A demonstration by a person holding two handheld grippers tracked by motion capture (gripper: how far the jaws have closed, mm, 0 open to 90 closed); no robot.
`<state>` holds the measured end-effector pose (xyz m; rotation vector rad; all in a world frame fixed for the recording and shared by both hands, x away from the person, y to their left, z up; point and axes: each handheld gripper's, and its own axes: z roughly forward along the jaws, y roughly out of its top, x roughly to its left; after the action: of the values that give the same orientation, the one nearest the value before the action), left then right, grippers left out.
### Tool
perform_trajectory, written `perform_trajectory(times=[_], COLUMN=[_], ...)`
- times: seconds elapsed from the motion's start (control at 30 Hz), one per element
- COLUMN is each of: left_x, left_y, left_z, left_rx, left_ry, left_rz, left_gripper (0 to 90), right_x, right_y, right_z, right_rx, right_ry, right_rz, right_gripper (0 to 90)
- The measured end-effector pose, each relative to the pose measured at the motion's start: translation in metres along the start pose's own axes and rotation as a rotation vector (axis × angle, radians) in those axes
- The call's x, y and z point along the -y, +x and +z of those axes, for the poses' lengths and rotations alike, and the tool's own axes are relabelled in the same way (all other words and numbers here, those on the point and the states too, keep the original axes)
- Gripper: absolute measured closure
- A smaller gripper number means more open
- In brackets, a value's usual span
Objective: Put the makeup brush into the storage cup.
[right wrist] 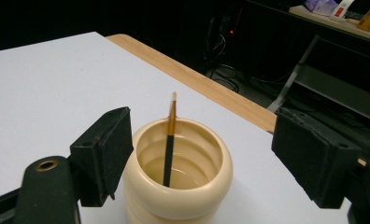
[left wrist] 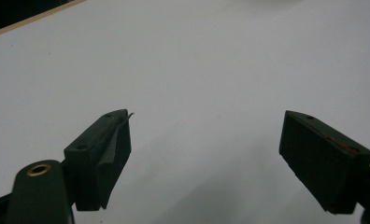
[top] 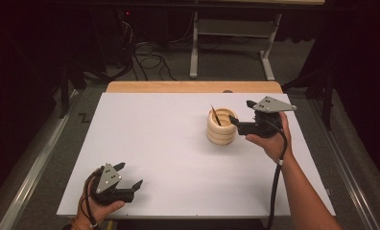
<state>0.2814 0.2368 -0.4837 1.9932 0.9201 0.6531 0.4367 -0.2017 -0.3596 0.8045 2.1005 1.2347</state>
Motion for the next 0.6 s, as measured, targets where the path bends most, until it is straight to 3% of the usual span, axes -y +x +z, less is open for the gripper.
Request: perform_trajectory(times=[0.6], left_x=[0.0], left_y=[0.0], left_z=[0.001], left_rx=[-0.001], left_ry=[0.002], left_rz=[-0.002], left_gripper=[17.7], right_x=[0.004], right_y=[-0.003], right_z=[-0.027], right_rx=[0.001], right_ry=[0.029], right_rz=[-0.04], right_gripper=[22.3])
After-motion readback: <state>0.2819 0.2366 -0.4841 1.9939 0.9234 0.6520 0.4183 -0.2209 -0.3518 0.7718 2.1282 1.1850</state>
